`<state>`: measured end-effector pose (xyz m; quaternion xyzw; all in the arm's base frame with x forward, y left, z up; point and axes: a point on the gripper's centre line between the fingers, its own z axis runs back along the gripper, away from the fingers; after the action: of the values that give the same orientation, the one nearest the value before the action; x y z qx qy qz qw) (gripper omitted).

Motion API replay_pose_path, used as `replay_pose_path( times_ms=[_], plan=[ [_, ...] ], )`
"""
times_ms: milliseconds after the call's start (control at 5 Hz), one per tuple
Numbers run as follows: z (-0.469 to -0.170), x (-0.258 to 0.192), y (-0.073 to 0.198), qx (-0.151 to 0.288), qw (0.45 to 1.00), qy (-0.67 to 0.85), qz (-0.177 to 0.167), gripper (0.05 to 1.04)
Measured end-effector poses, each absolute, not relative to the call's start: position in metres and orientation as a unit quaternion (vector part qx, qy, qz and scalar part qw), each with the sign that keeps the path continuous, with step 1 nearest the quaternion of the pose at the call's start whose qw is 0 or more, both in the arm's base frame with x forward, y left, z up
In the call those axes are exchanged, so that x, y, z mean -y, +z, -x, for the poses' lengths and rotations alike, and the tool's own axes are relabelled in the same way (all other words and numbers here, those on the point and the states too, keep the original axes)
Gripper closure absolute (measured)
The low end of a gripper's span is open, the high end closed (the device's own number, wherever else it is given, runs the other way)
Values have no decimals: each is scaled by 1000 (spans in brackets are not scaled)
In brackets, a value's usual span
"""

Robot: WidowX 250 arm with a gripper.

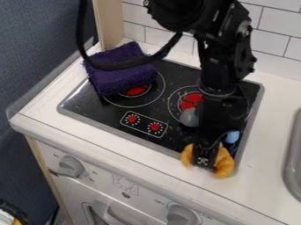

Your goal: Move the croissant to the upper right side of the stove

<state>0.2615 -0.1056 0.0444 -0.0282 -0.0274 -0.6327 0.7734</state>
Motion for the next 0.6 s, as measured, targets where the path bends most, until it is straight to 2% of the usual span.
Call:
replay_pose_path(
  times_ms=[200,400,600],
  plan=[
    [-253,101,46,23,775,-631,27,442],
    [-253,86,68,27,786,-618,7,442],
    [-267,80,91,27,794,-607,-8,442]
  ],
)
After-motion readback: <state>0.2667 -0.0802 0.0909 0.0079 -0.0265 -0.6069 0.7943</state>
